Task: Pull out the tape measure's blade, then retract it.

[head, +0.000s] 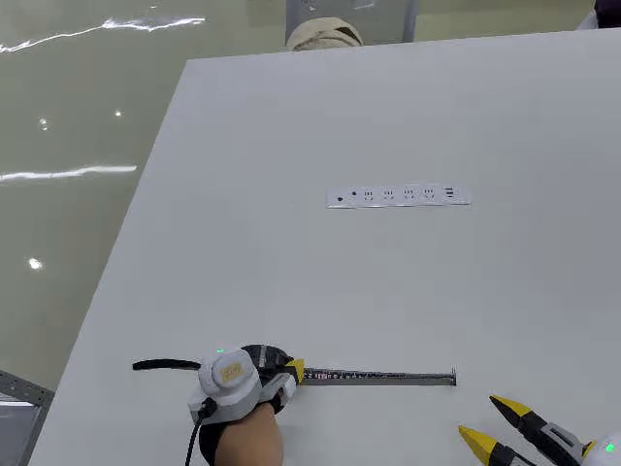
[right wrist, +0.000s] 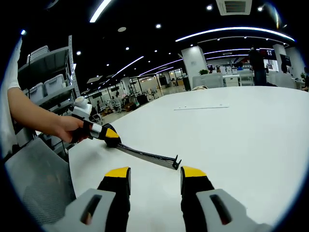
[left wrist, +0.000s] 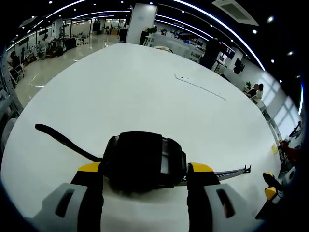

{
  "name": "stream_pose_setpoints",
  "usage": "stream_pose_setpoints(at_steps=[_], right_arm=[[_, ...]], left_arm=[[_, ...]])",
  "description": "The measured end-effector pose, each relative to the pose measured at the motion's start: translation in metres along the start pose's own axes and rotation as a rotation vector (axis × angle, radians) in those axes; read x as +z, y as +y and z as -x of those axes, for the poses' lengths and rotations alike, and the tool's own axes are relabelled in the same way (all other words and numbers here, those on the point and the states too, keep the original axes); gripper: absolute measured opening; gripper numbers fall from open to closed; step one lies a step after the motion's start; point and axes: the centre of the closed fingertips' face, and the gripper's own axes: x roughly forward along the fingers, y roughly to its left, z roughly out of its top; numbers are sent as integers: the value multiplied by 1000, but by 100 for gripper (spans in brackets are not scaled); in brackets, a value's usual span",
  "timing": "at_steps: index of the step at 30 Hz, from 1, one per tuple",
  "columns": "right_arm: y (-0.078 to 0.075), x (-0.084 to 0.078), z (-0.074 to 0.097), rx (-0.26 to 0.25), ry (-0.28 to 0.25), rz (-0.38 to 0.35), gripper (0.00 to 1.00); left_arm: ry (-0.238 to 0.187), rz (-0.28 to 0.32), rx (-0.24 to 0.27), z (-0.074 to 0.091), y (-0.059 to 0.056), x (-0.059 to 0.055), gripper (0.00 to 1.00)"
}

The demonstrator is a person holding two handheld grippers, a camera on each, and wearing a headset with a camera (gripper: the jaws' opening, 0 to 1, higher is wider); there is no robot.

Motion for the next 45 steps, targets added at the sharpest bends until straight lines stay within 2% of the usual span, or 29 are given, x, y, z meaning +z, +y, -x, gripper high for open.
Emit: stream_pose_setpoints(at_steps=[5, 22, 34, 45], right_arm=[[1, 0, -1, 4, -4, -7, 40], [2, -1, -5, 15, 2, -1, 39], [-10, 4, -22, 104, 57, 28, 40], [-17, 4, -35, 169, 90, 15, 42]], left_arm=[[17, -32, 11, 0, 2, -2, 67], [16, -19, 14, -1, 4, -1, 67], [17, -15, 12, -1, 3, -1, 67], [16, -13, 11, -1, 3, -1, 67]])
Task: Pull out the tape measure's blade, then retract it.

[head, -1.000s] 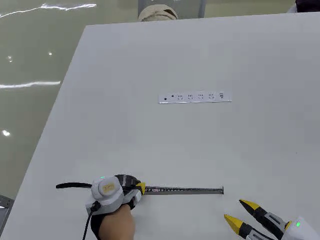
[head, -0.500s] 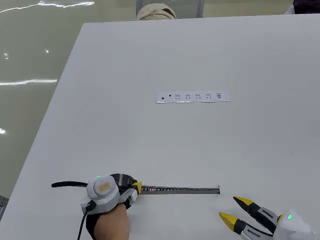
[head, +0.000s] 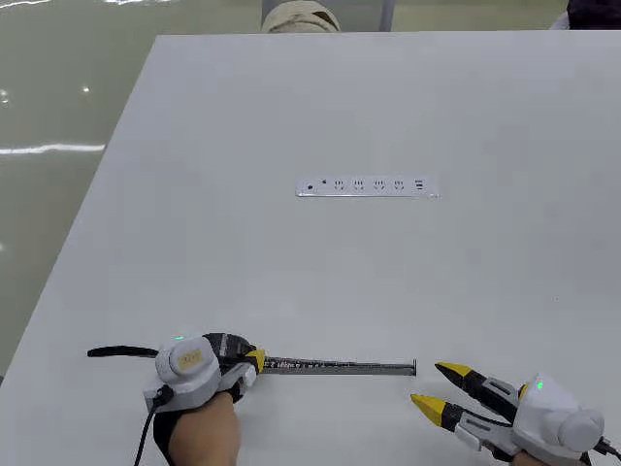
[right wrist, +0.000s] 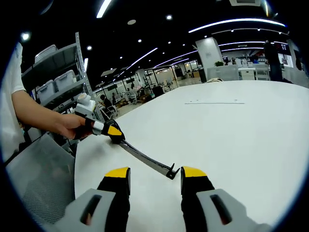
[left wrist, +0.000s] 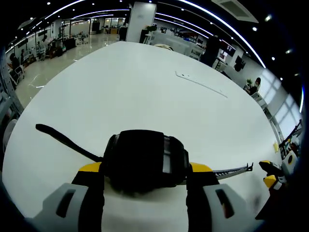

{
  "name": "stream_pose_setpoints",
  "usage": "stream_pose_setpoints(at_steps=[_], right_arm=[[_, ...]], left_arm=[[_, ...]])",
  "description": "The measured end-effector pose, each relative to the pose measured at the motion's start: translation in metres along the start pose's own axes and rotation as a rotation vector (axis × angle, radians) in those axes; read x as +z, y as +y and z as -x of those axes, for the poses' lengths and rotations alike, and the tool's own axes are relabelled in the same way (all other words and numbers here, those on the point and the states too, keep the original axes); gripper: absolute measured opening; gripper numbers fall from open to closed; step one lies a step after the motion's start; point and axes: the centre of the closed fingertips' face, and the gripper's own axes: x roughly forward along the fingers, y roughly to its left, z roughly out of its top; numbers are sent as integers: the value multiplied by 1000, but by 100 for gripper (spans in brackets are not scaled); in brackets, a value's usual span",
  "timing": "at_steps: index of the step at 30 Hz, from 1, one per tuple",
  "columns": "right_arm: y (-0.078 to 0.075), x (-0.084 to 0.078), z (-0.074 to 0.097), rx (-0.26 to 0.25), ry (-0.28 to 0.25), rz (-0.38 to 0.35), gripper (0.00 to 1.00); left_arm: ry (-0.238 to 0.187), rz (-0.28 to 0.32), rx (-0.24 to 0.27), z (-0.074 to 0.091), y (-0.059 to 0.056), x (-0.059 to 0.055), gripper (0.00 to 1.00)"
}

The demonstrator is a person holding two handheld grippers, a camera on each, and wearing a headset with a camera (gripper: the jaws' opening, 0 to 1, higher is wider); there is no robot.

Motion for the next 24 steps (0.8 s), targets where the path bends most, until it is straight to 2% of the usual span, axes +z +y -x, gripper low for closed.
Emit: stream_pose_setpoints(at_steps=[5, 13, 24], right_arm=[[-6, 0, -4, 31, 23, 10, 41], [-5, -4, -17, 86, 66, 17, 41], [-7, -13, -29, 116, 105, 20, 41]], left_arm=[[0, -1, -1, 0, 0, 0, 67], [-3, 0, -2, -1, 0, 0, 67], [-8, 0, -2, -1, 0, 0, 67]])
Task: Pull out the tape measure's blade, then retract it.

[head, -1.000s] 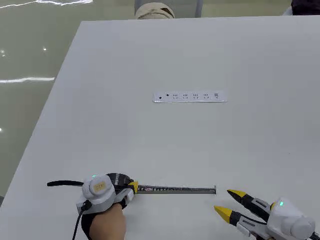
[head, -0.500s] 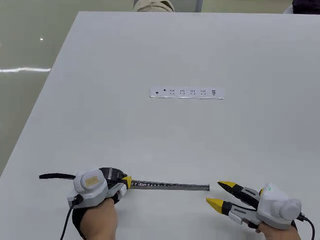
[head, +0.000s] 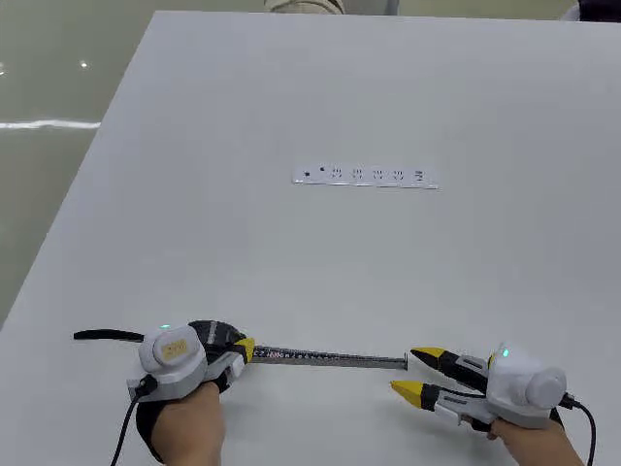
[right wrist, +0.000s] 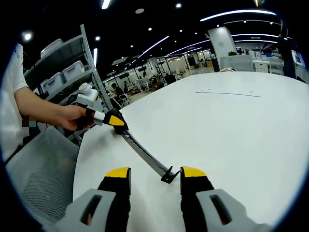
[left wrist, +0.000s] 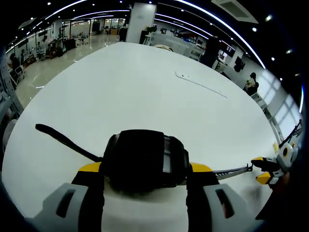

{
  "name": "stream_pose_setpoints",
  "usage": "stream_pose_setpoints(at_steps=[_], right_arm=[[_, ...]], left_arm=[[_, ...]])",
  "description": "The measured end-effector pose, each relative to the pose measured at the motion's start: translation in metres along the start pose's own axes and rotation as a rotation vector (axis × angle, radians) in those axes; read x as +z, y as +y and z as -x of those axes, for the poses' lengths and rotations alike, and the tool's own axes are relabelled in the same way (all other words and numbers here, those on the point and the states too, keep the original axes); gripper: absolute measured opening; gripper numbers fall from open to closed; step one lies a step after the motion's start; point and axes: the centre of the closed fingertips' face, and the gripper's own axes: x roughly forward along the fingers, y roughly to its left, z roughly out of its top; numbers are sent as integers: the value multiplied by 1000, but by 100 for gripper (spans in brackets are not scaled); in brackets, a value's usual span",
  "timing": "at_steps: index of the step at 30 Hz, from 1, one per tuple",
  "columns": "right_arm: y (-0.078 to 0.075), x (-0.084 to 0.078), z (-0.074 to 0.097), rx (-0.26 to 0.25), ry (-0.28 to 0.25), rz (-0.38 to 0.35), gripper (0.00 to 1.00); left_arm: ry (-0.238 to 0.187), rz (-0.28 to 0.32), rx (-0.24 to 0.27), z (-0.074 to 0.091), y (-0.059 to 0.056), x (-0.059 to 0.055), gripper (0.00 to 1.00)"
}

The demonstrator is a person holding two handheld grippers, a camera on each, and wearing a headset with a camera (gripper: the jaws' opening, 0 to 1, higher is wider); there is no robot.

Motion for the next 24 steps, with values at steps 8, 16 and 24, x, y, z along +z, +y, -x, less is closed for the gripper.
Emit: stream_pose_setpoints(at_steps=[8, 16, 24], right_arm=[[-4, -5, -6, 7, 15, -20, 40], [-5, -9, -8, 21, 28, -32, 38], [-5, -8, -9, 27, 17, -49, 35]], left_arm=[[0, -1, -1, 0, 1, 0, 67], [-1, -2, -5, 1, 0, 0, 67], [-4, -3, -6, 2, -1, 0, 67]])
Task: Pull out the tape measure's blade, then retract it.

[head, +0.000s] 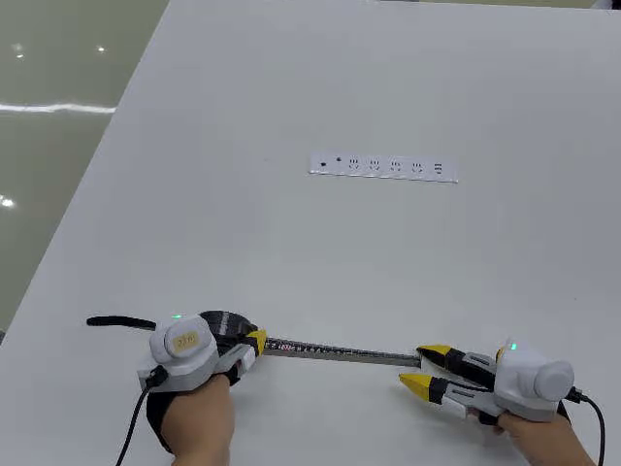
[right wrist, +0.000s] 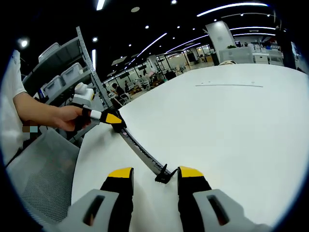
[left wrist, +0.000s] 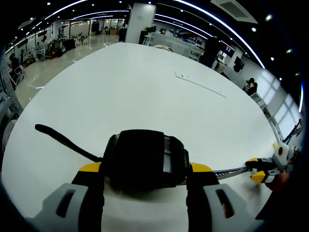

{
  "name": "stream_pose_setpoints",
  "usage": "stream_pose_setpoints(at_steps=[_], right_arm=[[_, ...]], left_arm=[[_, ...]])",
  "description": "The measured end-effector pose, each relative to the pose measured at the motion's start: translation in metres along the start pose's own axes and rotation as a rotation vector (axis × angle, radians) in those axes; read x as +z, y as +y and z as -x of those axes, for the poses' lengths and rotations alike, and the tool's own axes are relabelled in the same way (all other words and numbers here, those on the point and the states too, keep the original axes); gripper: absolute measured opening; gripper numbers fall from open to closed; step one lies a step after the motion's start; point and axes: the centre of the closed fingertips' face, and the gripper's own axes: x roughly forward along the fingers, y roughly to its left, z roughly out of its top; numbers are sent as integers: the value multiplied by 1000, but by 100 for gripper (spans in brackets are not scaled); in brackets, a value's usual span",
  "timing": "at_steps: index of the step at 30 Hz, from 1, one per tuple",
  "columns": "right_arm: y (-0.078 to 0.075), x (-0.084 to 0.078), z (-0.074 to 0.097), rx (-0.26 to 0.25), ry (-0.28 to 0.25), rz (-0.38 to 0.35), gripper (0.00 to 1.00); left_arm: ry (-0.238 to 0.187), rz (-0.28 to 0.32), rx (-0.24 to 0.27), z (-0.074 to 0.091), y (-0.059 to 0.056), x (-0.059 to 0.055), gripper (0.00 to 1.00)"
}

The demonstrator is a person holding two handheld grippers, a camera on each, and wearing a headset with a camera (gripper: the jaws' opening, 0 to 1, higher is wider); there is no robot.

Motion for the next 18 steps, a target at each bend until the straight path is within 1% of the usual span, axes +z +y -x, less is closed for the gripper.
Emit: stream_pose_setpoints(at_steps=[10, 14, 18], right_arm=[[-7, -1, 1, 8, -19, -56, 28], [-10, -3, 2, 15, -20, -76, 23], [-11, -5, 2, 22, -6, -50, 18]], left_arm=[[1, -2, 0, -1, -1, -1, 67], [2, -5, 1, -1, -1, -1, 67], [3, -8, 1, -1, -1, -2, 67]])
